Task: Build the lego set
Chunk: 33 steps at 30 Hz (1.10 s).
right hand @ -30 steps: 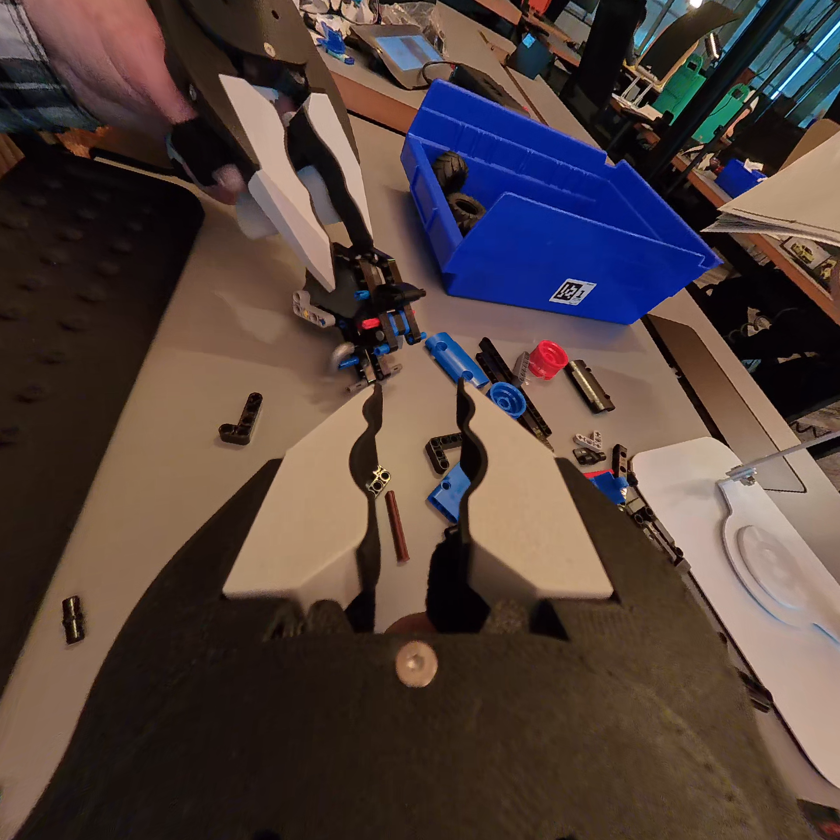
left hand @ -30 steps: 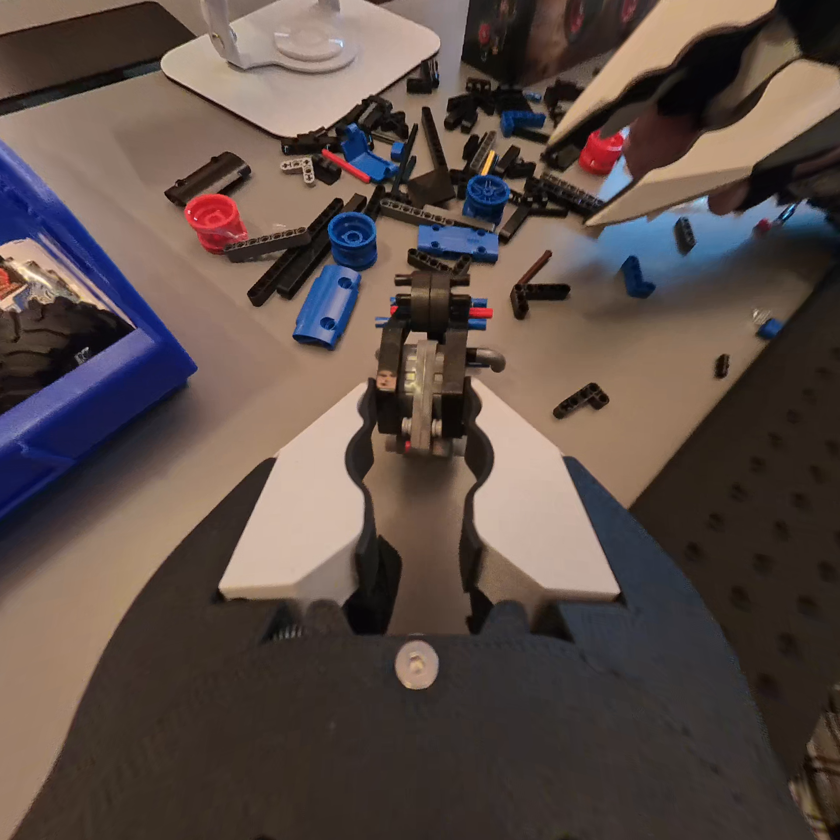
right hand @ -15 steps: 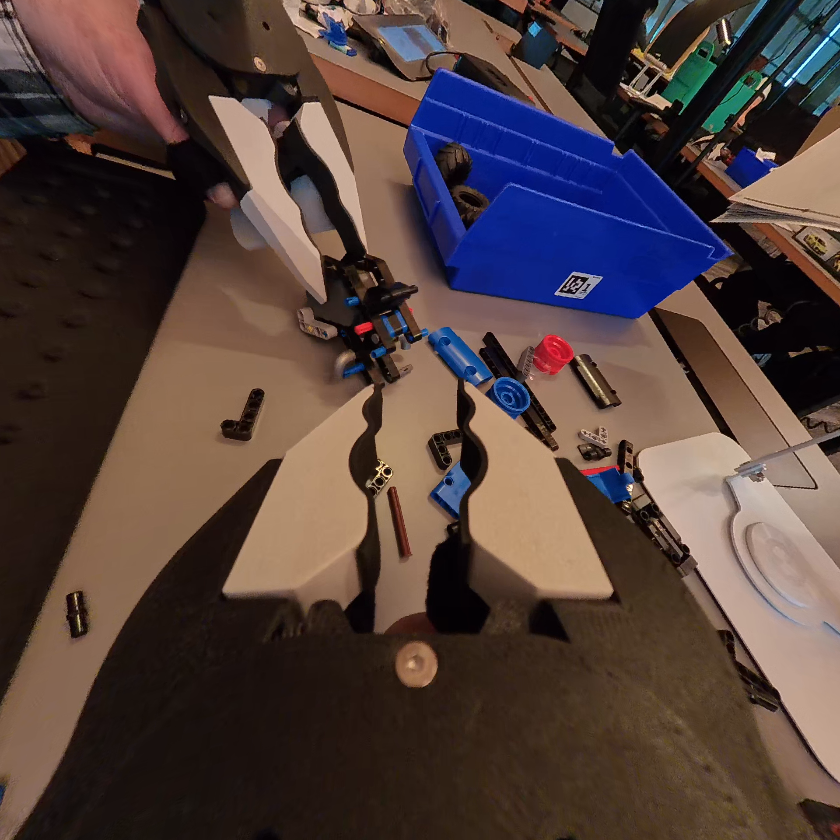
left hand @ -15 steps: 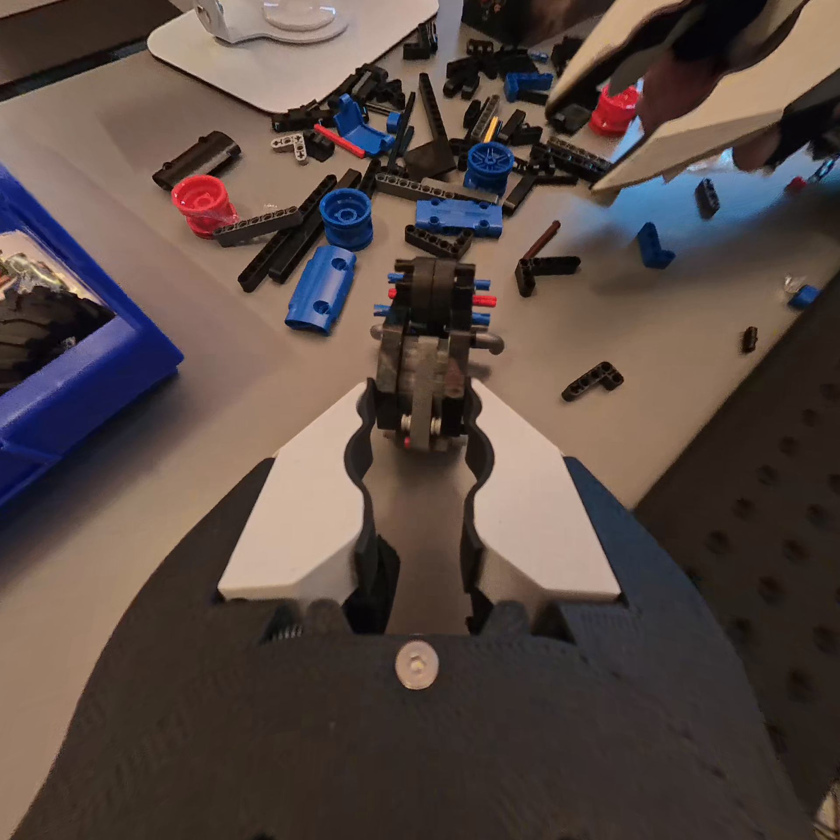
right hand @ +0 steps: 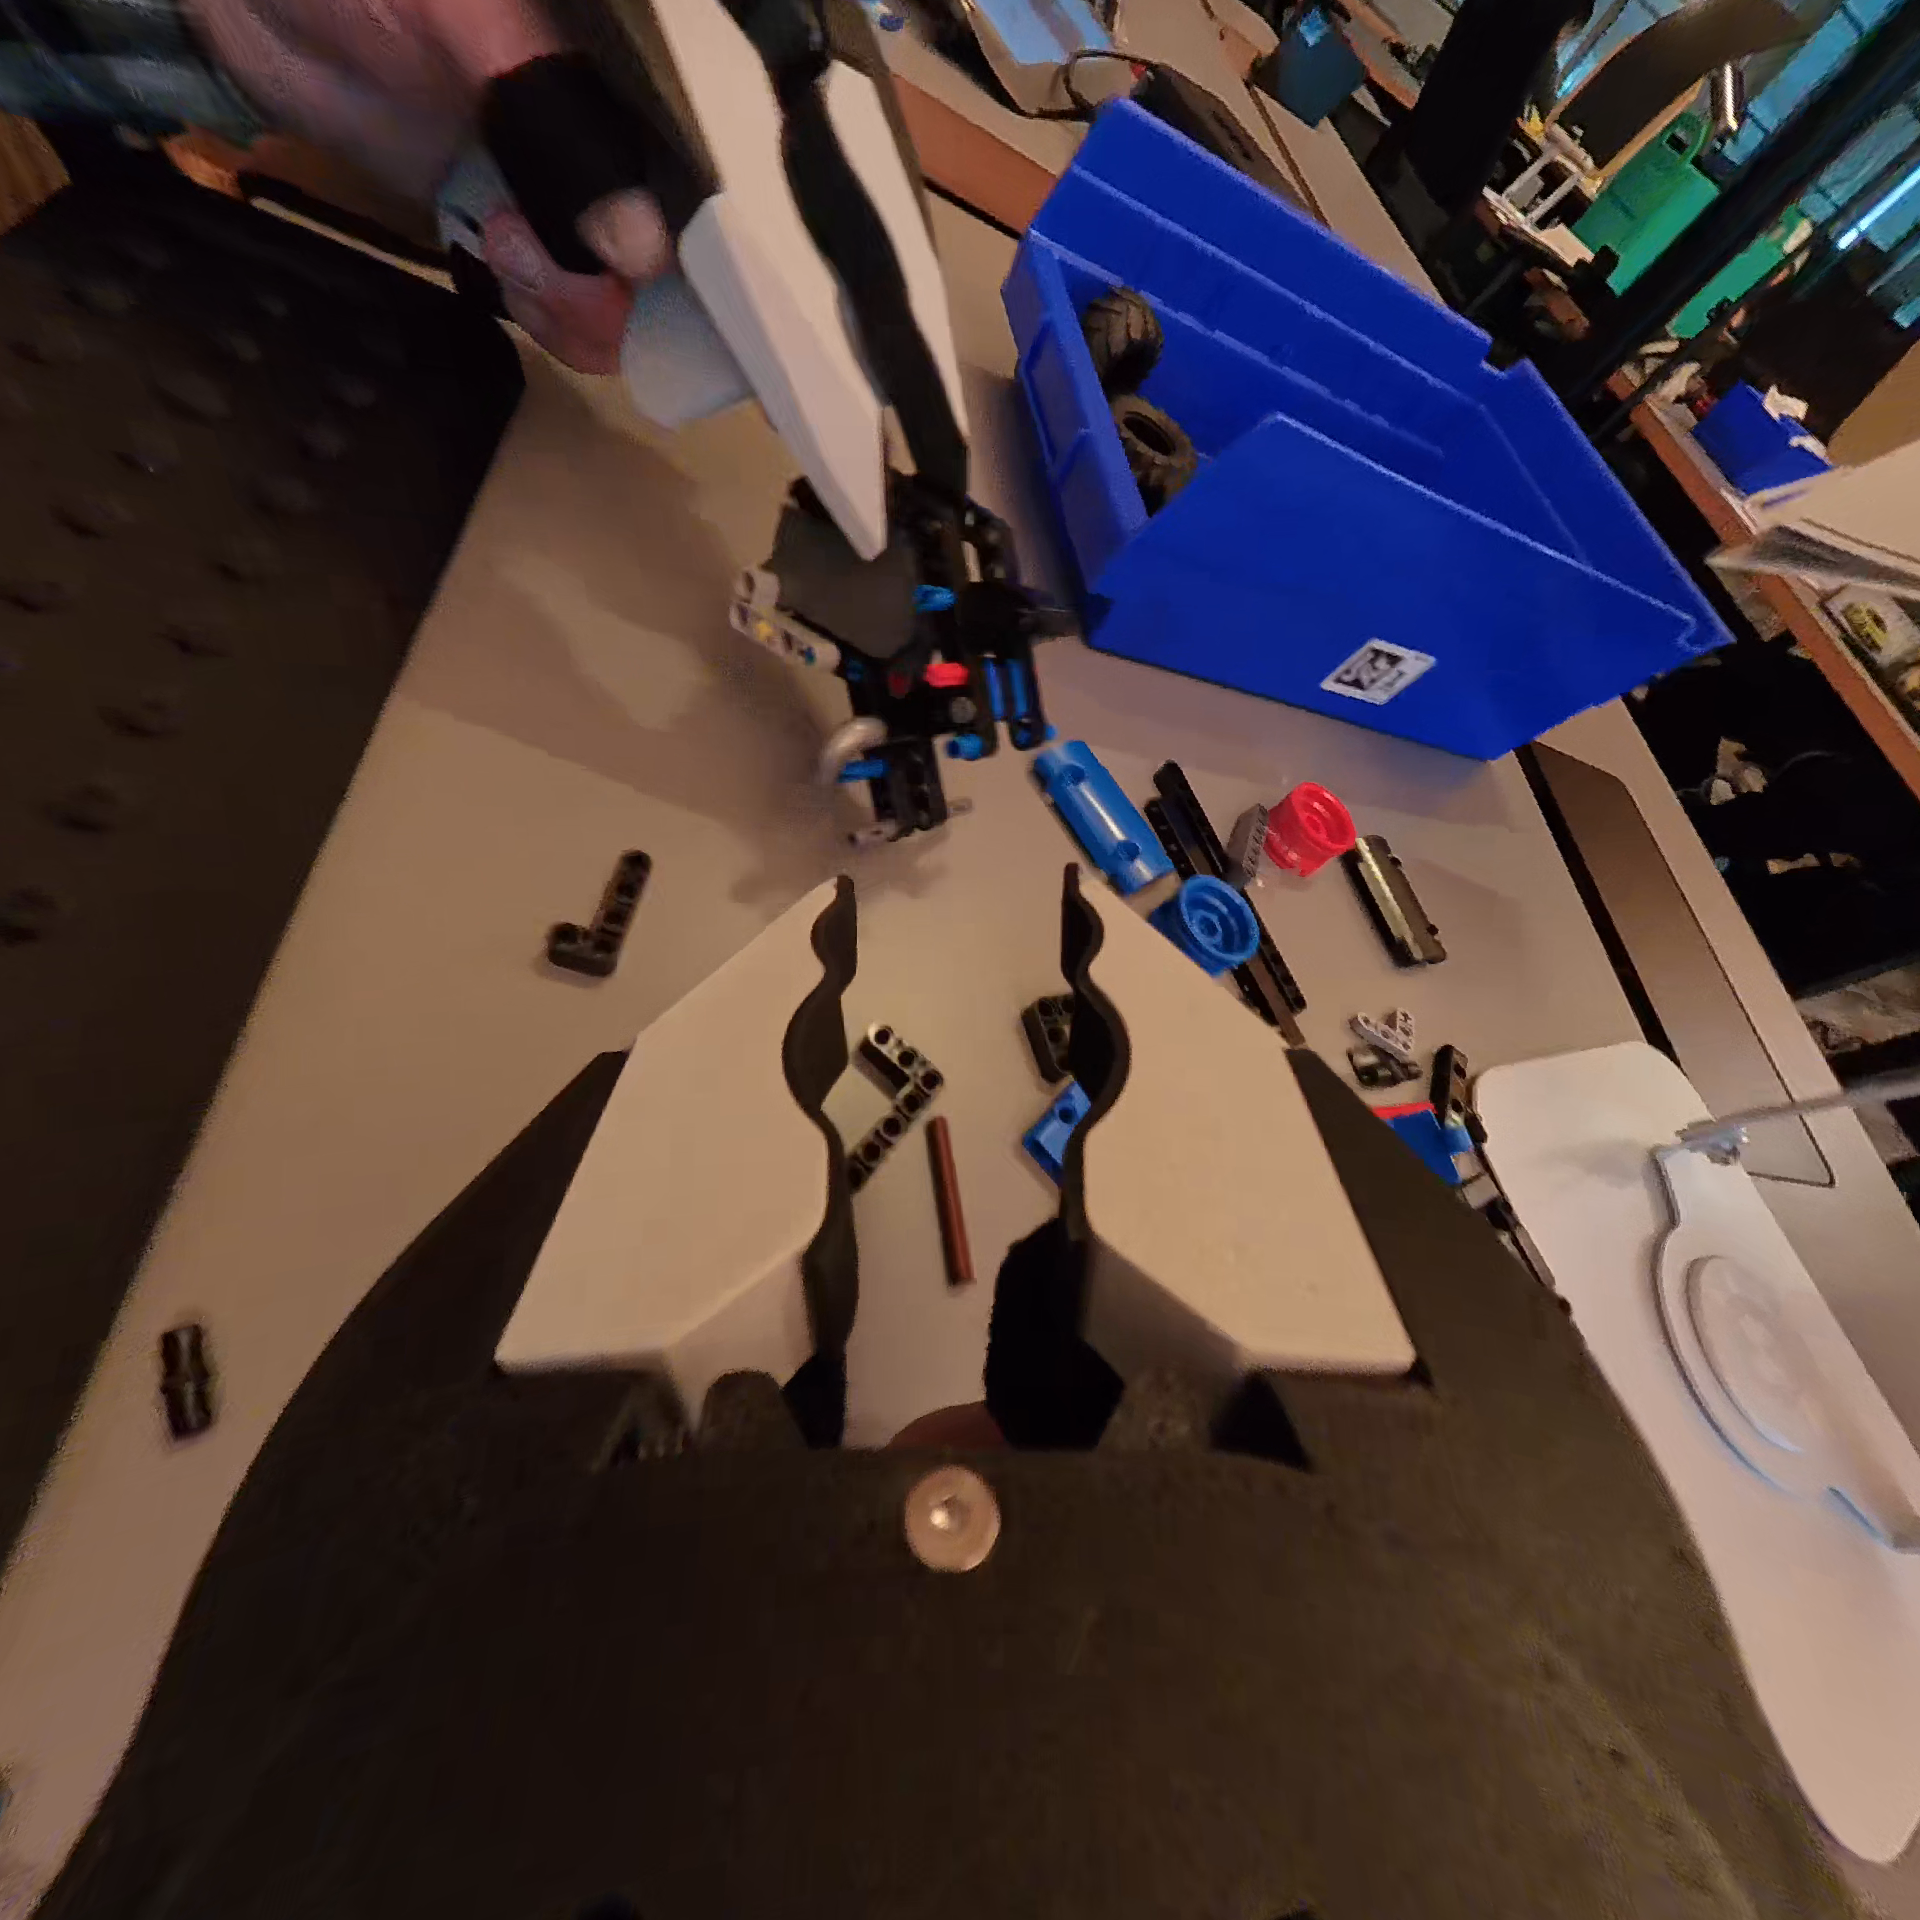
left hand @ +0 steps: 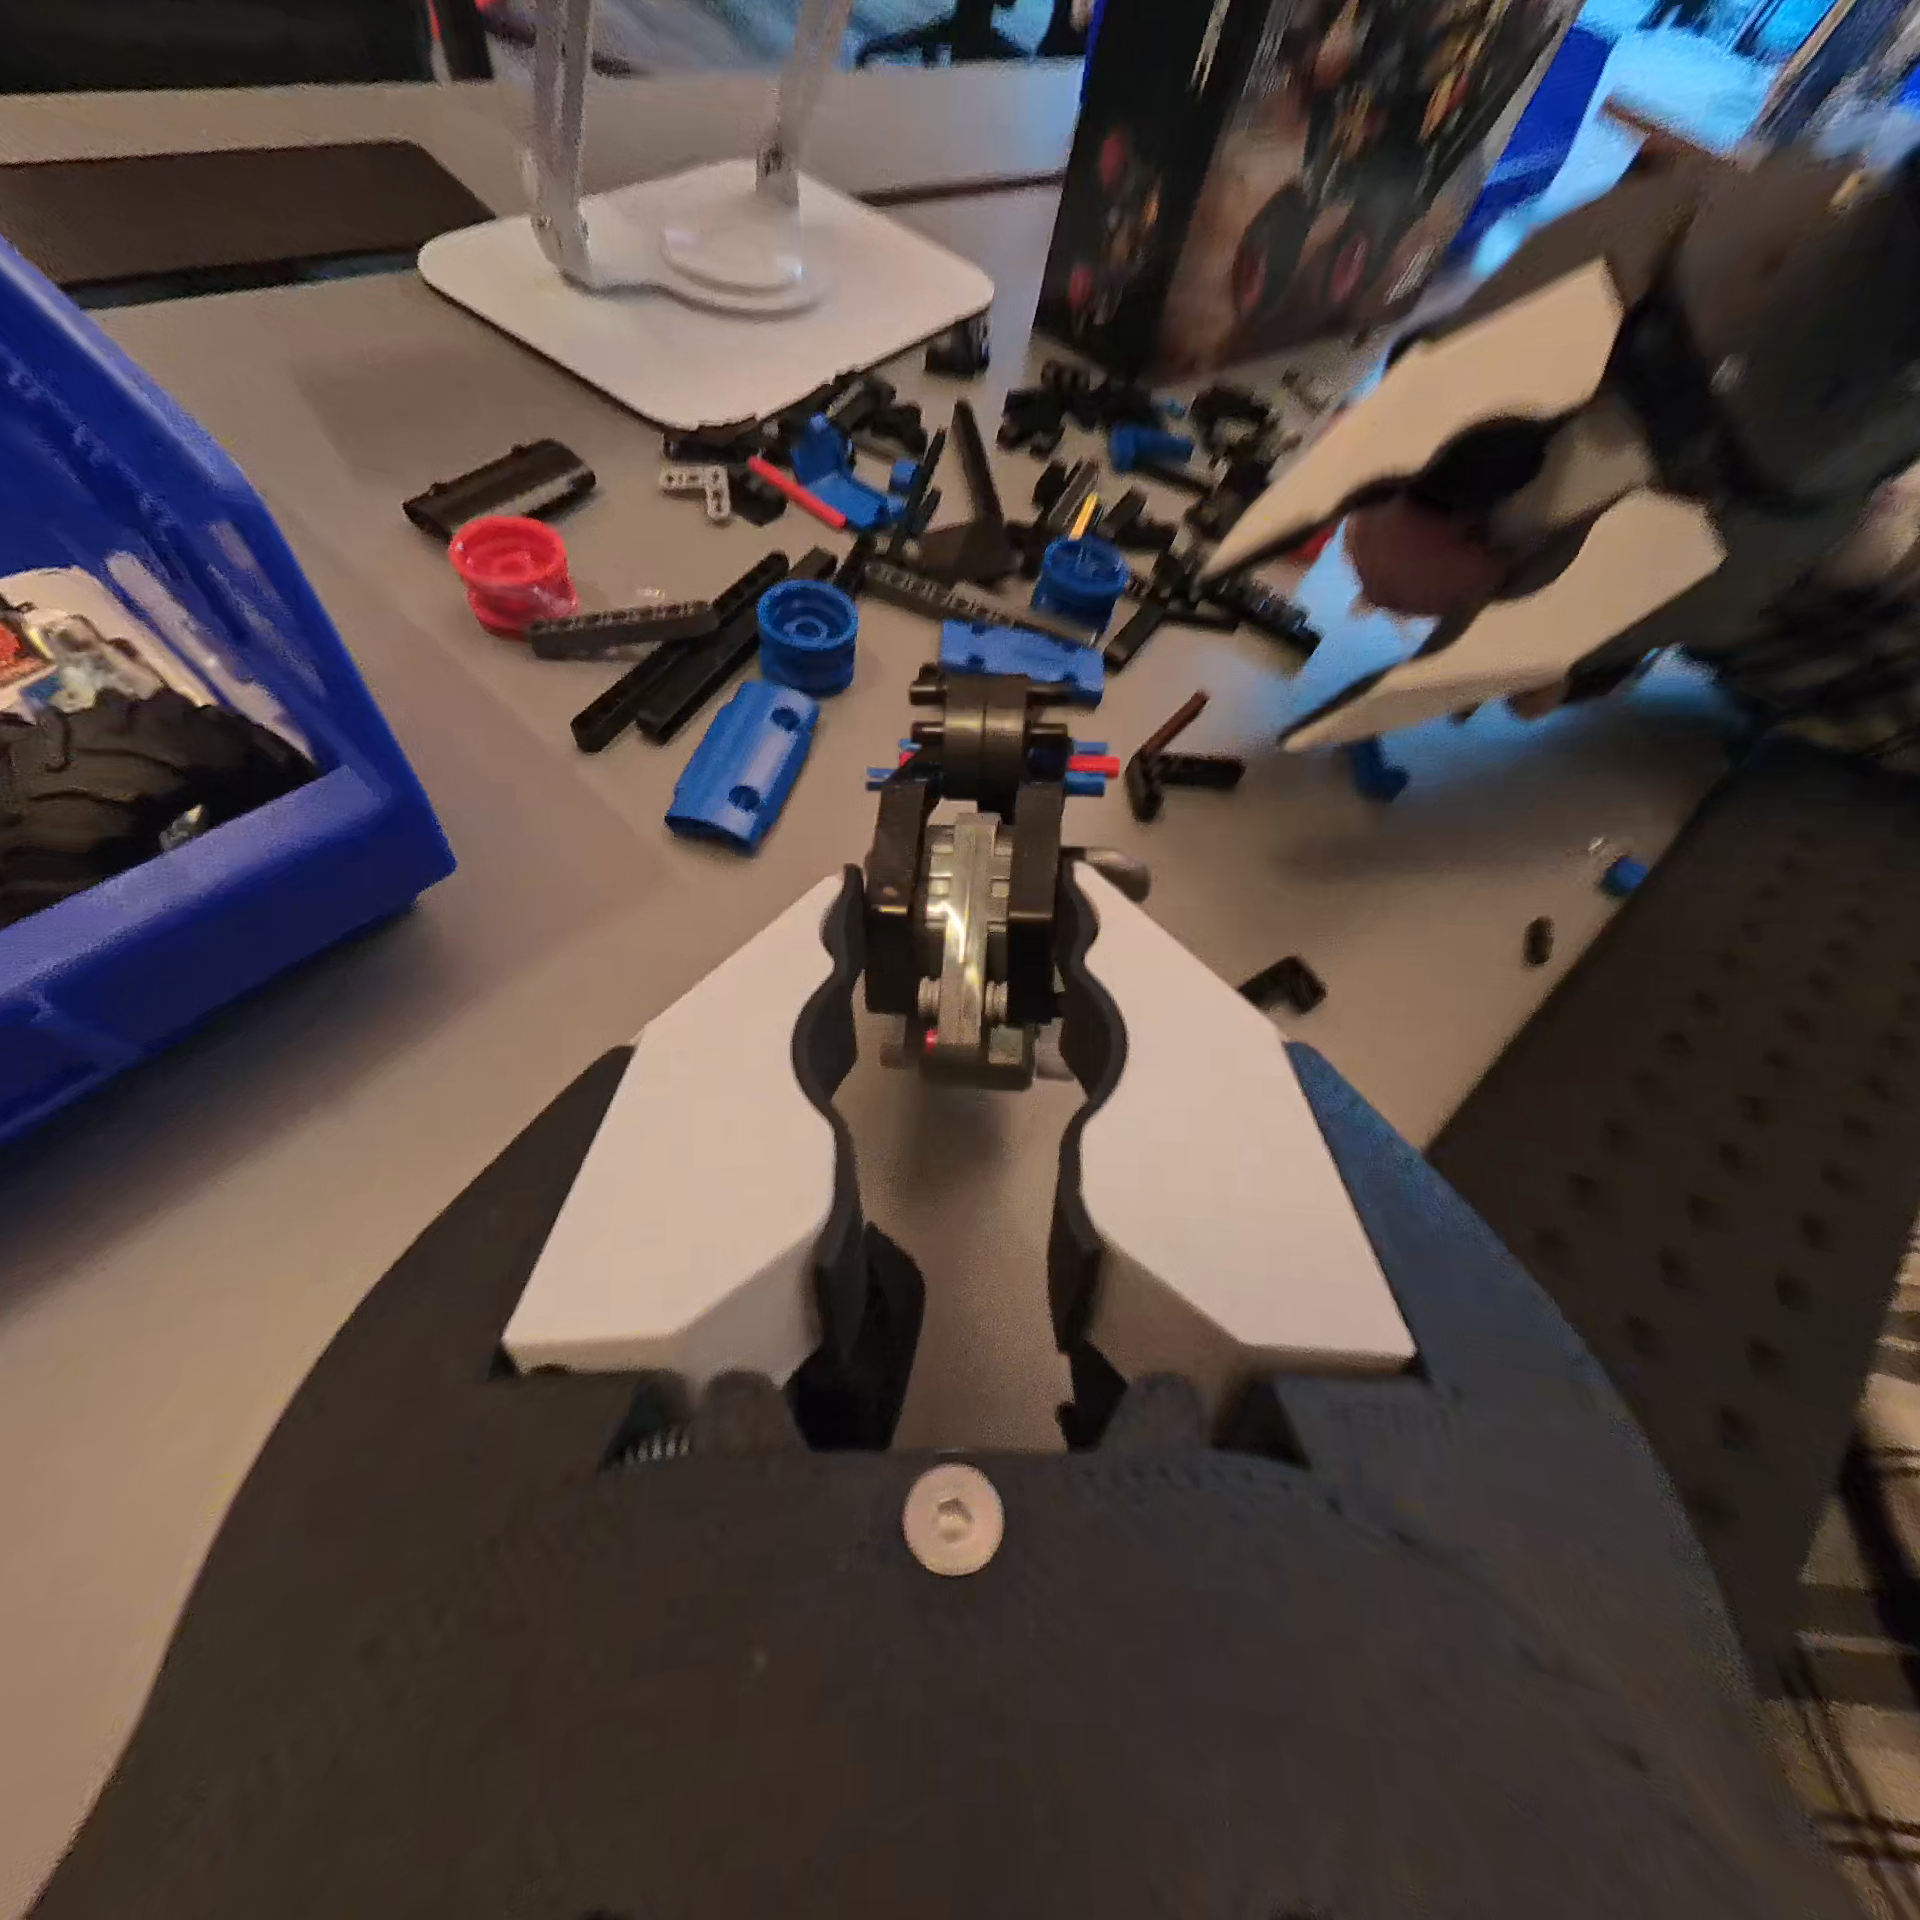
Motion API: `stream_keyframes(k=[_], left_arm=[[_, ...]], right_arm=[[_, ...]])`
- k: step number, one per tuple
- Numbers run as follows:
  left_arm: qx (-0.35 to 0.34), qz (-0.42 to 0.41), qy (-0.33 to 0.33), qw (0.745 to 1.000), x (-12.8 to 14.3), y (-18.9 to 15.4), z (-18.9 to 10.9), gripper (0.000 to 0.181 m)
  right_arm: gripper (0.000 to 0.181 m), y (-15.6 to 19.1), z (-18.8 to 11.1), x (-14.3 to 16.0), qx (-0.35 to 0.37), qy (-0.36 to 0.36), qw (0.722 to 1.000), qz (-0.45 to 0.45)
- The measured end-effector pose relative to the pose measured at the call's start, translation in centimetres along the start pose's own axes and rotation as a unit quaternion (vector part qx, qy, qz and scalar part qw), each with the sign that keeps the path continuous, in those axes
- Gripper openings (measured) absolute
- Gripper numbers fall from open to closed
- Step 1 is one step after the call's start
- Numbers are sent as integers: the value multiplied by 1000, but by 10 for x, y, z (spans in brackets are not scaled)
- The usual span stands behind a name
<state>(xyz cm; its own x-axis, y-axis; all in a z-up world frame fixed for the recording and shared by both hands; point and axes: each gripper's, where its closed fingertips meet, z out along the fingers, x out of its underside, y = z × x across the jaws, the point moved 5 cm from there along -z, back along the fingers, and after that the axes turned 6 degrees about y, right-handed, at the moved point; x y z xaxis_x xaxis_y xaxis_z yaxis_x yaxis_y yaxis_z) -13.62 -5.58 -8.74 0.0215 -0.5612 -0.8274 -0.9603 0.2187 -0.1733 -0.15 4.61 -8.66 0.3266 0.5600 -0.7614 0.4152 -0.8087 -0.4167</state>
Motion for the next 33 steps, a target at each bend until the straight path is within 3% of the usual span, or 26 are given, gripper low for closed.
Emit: stream_keyframes(k=[8, 12, 20, 29, 33], left_arm=[[75, -58, -59, 994, -19, -16, 2, 34], [102, -80, -83, 988, -28, -25, 7, 34], [135, -103, -102, 980, -31, -27, 7, 35], [123, -73, -95, 985, -25, -32, 11, 37], [46, 3, -108, 993, -27, -32, 2, 52]], right_arm=[[41, 20, 12, -16, 17, 9, 999, -45], [19, 16, 8, -27, 78, -9, 994, -74], [11, 1, -8, -35, 114, -50, 991, -48], [6, -4, -12, -36, 66, -41, 997, -15], [6, -10, -9, -39, 21, -23, 998, 49]])
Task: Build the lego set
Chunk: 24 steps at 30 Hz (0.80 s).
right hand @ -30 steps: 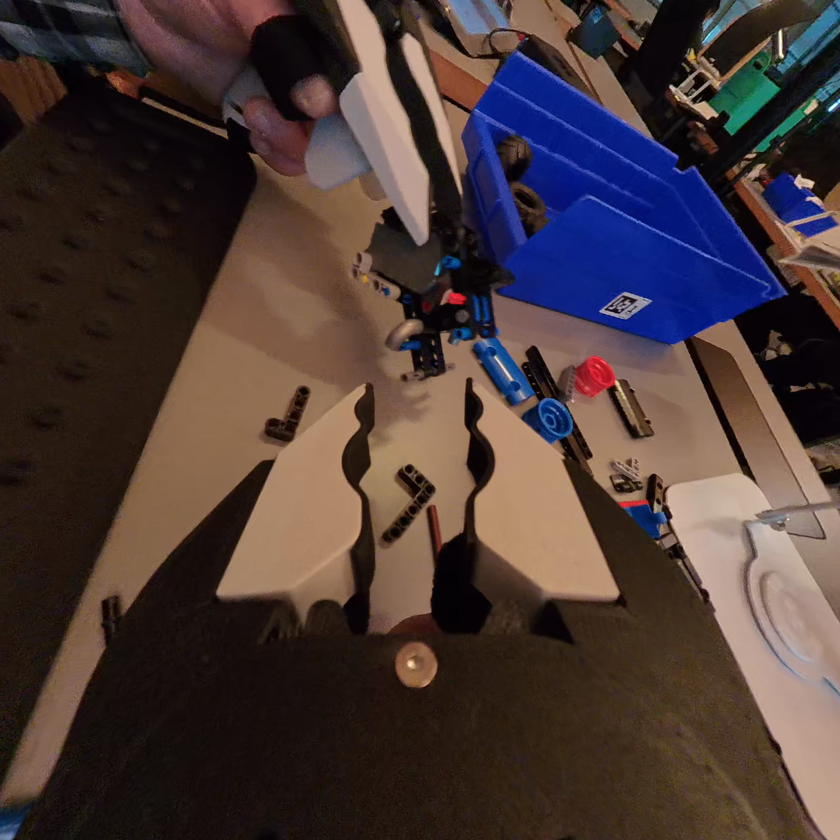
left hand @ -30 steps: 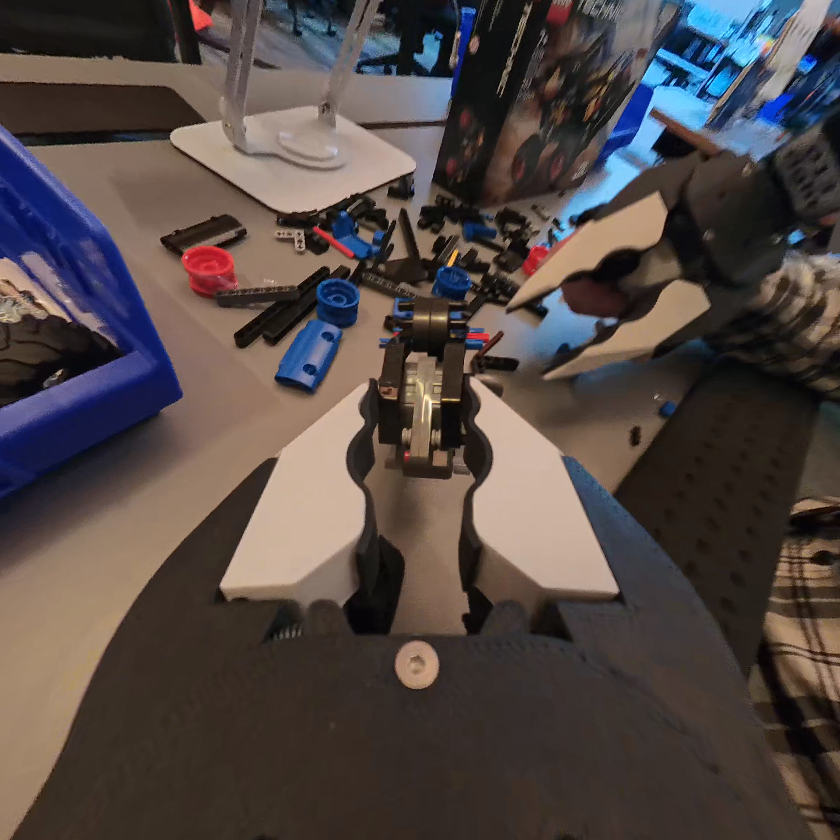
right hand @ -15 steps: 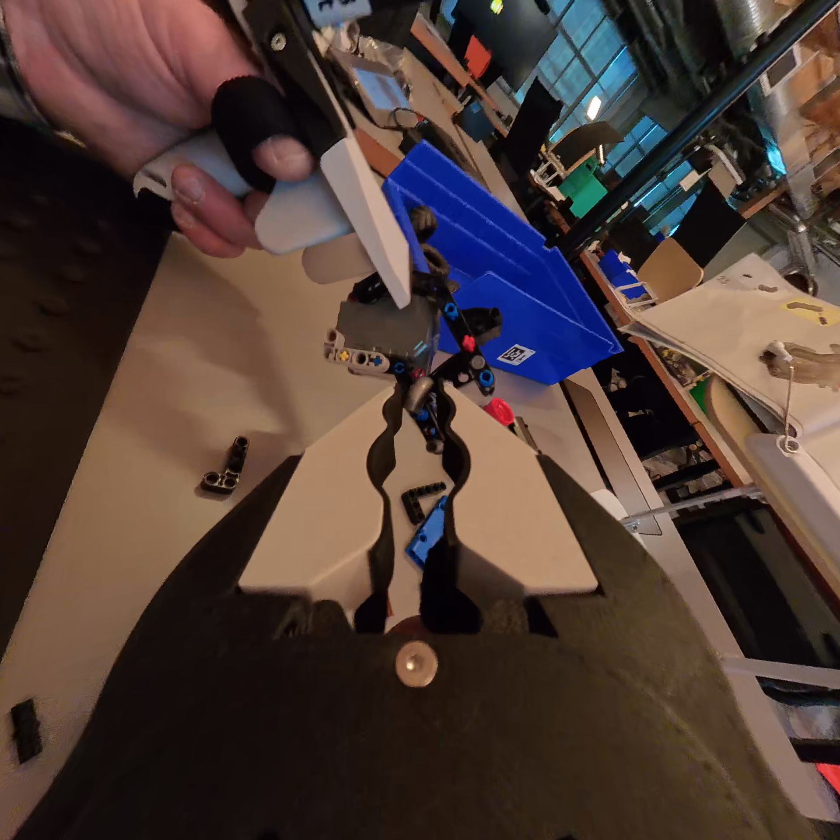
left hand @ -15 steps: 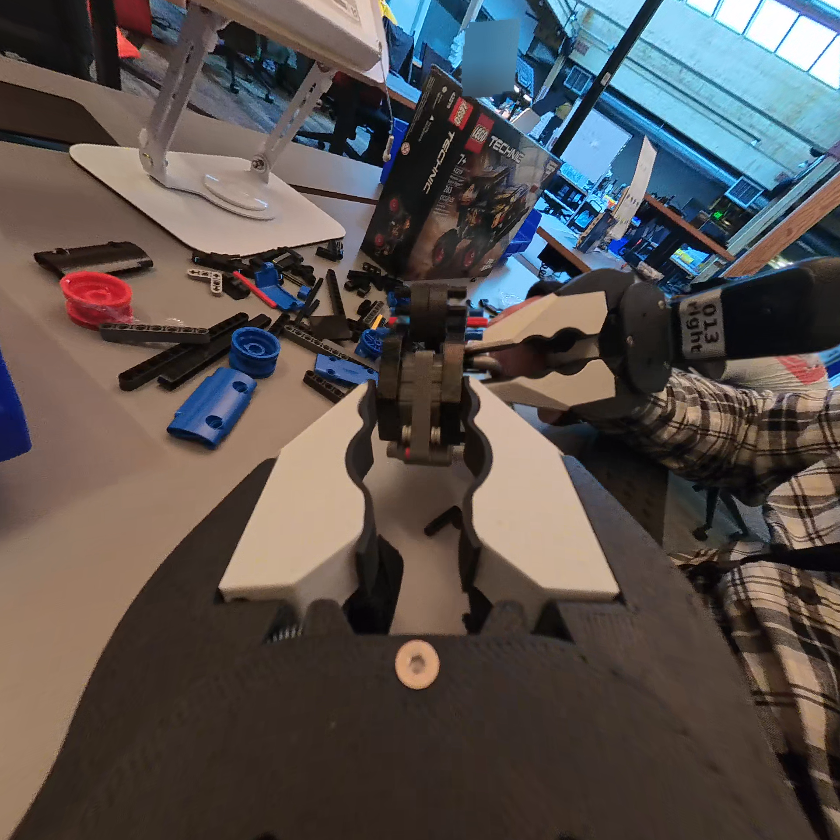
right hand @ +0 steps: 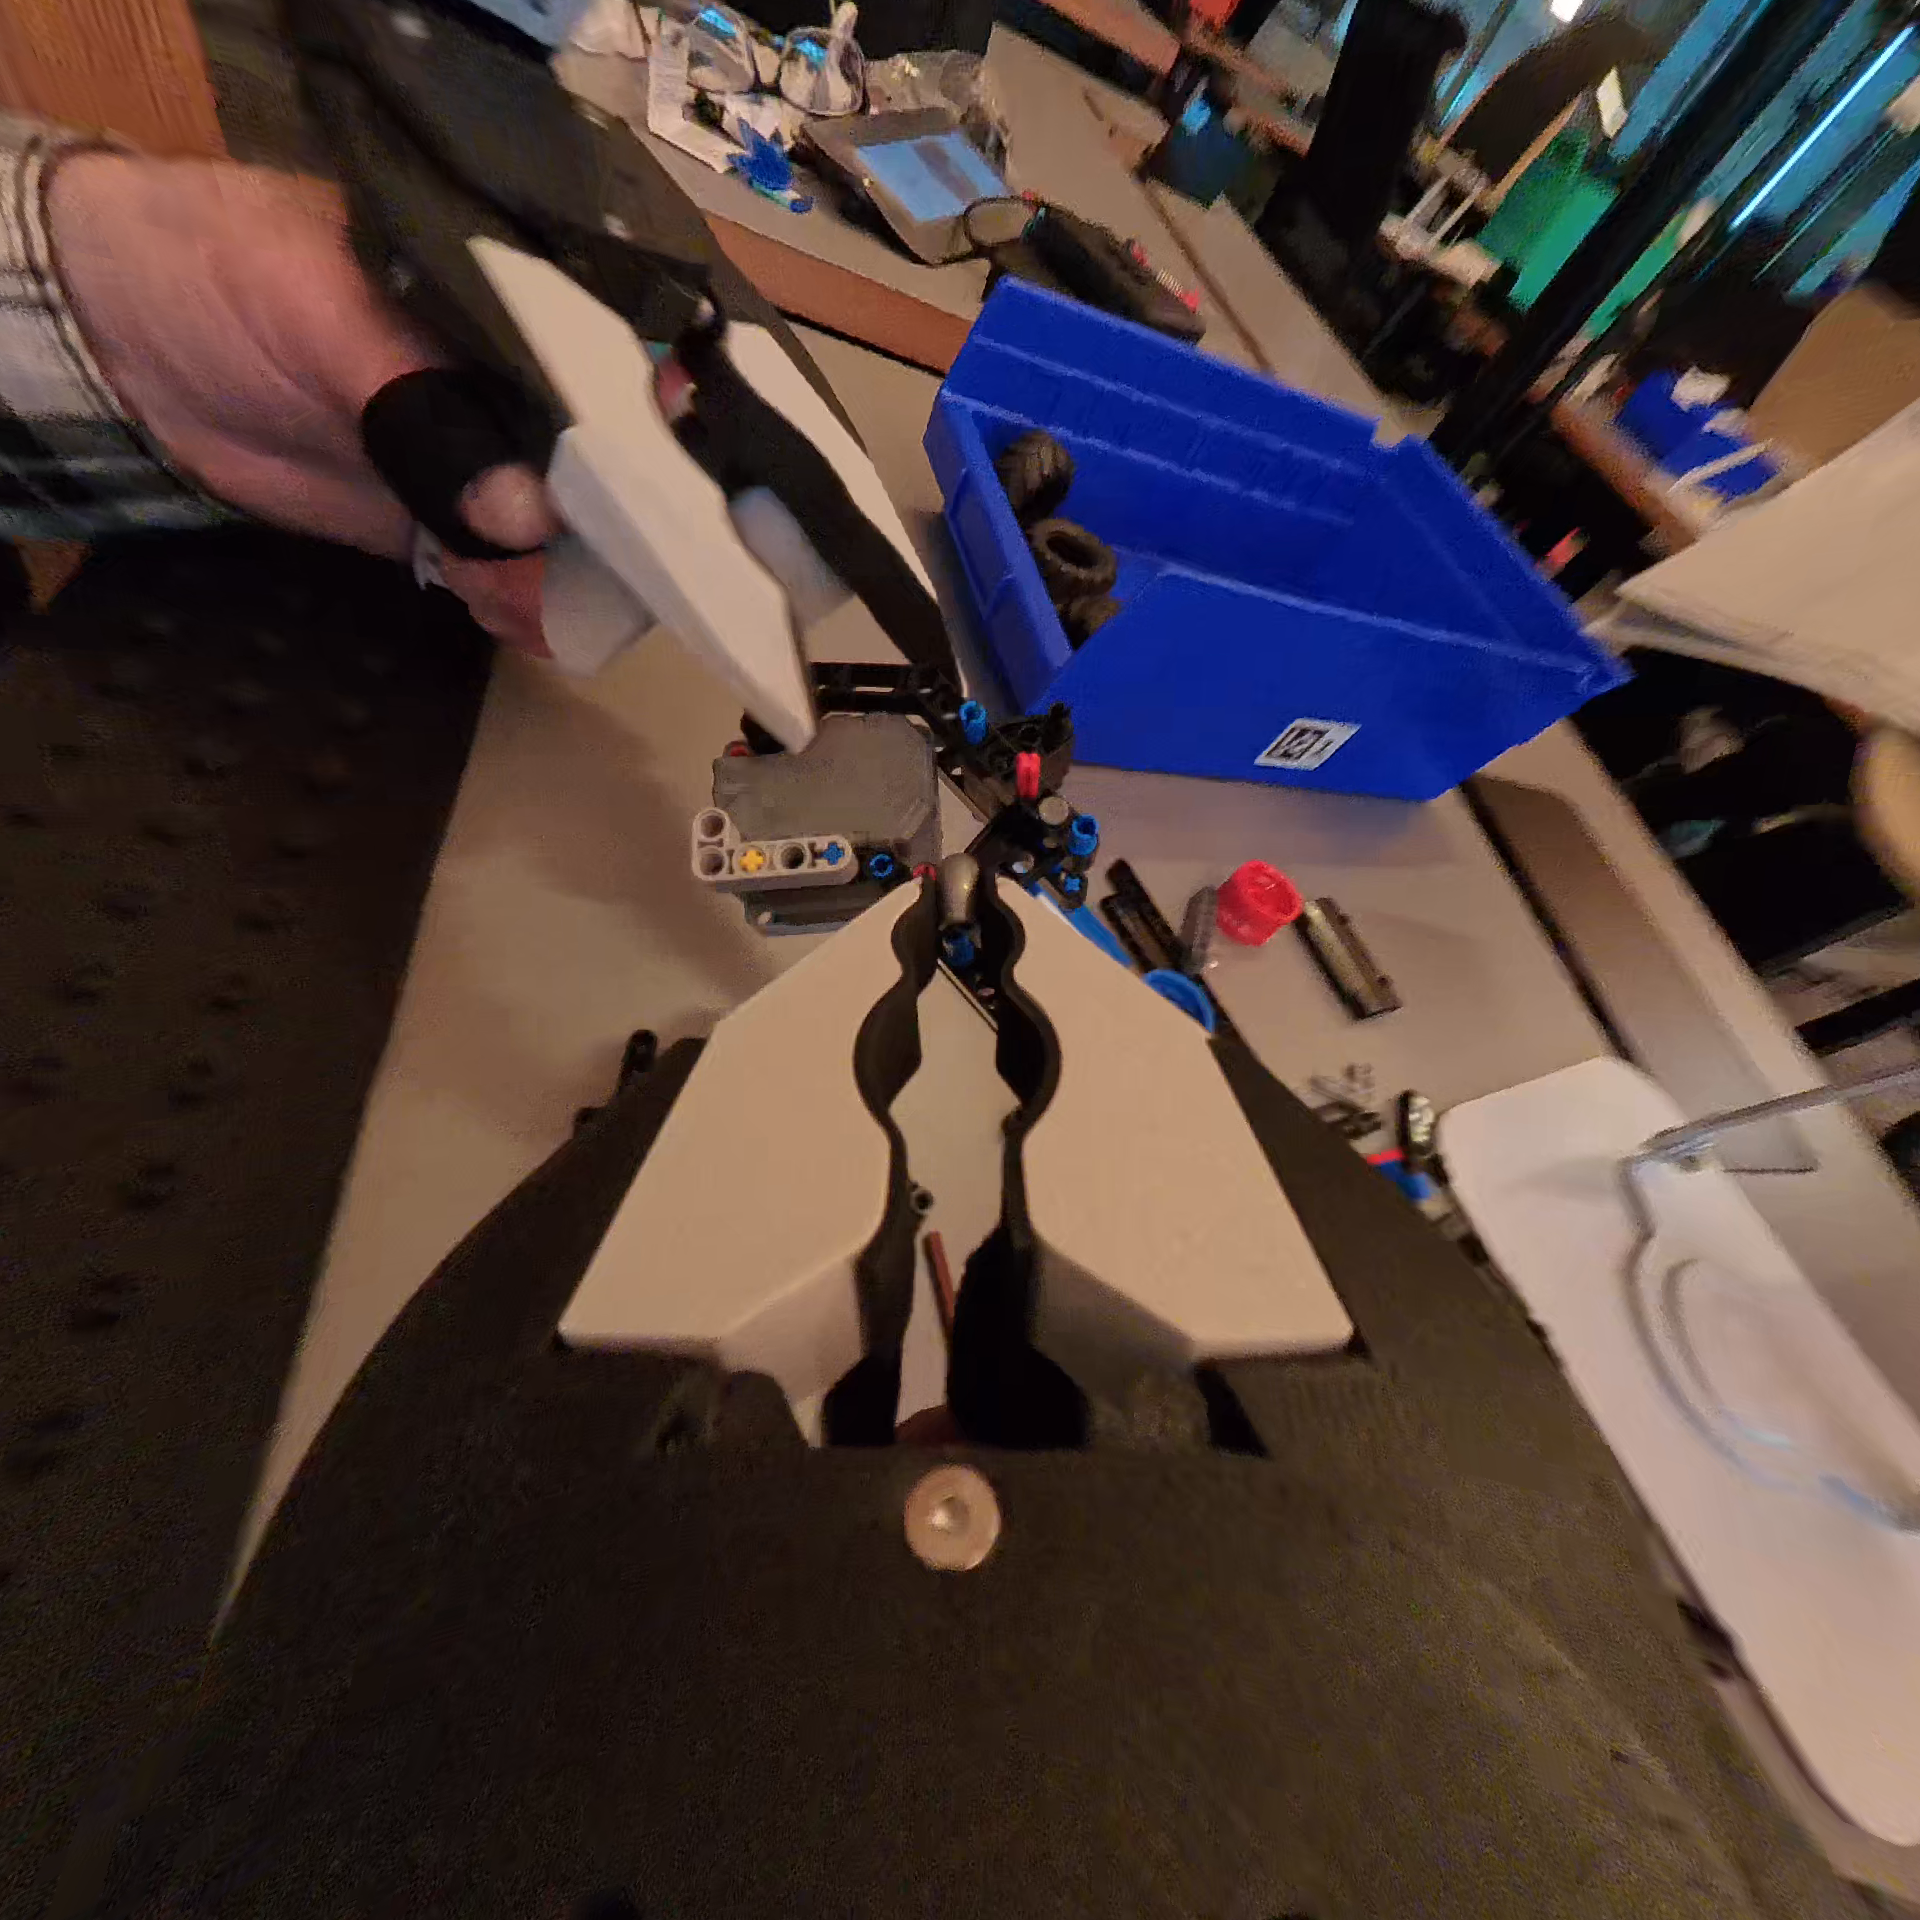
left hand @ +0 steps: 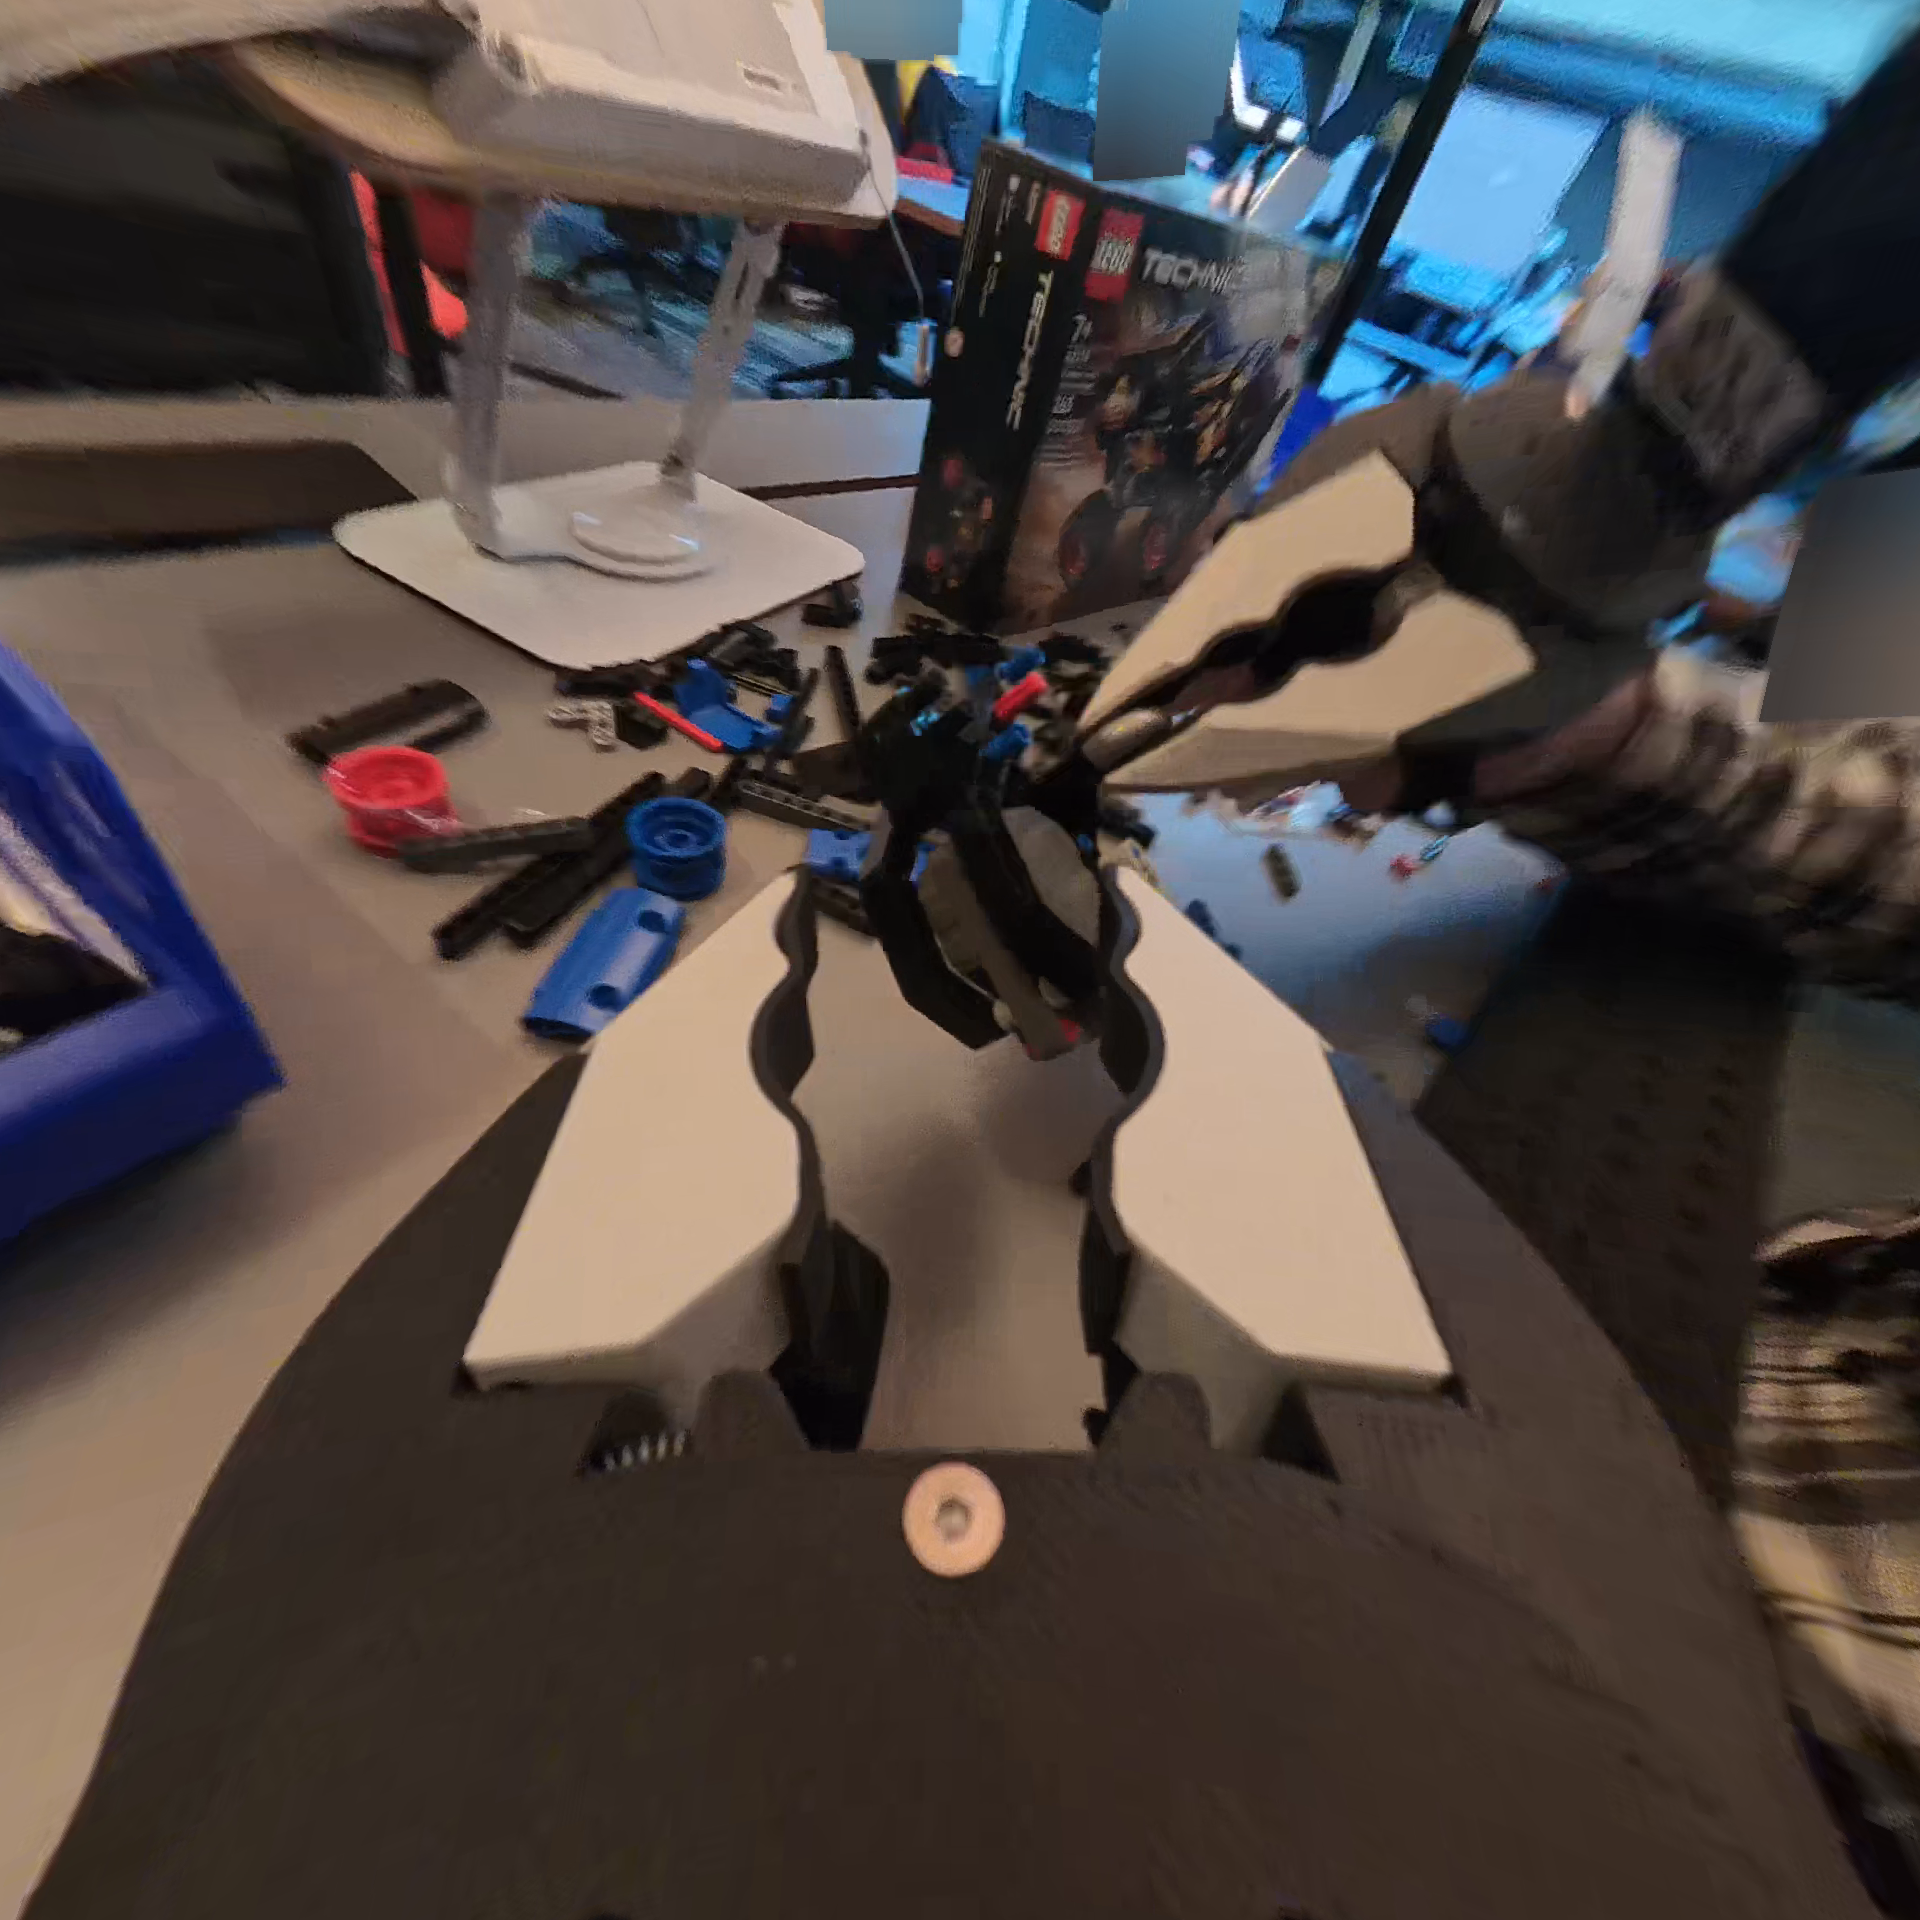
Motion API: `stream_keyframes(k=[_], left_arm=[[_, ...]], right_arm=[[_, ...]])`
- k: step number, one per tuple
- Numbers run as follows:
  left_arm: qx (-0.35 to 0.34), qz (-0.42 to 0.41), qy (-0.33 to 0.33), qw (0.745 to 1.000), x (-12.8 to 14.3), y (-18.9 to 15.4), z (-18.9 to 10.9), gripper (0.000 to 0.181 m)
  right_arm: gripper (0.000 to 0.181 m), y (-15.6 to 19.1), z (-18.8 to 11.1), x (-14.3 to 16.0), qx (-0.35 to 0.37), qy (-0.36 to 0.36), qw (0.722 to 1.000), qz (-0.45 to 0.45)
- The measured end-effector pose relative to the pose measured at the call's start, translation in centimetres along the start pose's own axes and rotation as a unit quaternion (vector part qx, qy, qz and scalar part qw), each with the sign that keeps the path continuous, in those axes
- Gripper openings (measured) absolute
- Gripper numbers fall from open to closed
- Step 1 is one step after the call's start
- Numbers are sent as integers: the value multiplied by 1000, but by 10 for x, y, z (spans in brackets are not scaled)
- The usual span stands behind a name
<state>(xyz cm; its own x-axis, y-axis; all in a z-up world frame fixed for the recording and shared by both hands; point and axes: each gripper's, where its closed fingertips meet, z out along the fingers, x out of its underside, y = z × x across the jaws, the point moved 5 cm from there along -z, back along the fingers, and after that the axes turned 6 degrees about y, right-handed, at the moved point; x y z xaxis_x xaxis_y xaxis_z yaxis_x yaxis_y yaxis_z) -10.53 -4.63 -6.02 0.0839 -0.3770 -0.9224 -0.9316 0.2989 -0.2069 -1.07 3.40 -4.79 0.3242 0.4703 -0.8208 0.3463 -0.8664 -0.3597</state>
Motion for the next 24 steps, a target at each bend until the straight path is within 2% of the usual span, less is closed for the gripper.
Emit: stream_keyframes(k=[2, 4, 7, 9, 11, 14, 15, 17, 20, 24], left_arm=[[-49, 75, 5, 996, 0, -7, -4, 62], [-102, 167, 13, 981, 2, -16, -5, 70], [-206, 322, 54, 922, 10, -24, -1, 80], [-250, 405, 89, 875, 17, -31, 8, 79], [-284, 452, 114, 838, 20, -31, 16, 75], [-304, 476, 136, 814, 24, -27, 24, 56], [-312, 481, 140, 807, 24, -26, 25, 55], [-312, 468, 137, 816, 23, -24, 24, 54], [-286, 411, 122, 857, 22, -18, 19, 54], [-224, 324, 111, 913, 26, -14, 14, 54]], right_arm=[[6, -6, 2, 0, -23, 15, 999, 42], [6, -10, 5, 1, -57, 37, 995, 78], [6, -16, 10, 3, -100, 79, 983, 133], [6, -20, 13, 2, -124, 93, 973, 170], [6, -22, 16, 2, -147, 111, 963, 196], [6, -28, 21, 2, -150, 134, 955, 216], [6, -30, 22, 1, -152, 138, 953, 221], [7, -32, 24, -2, -155, 139, 952, 225], [11, -31, 25, -10, -157, 124, 955, 220], [26, -27, 30, -4, -144, 133, 960, 201]])
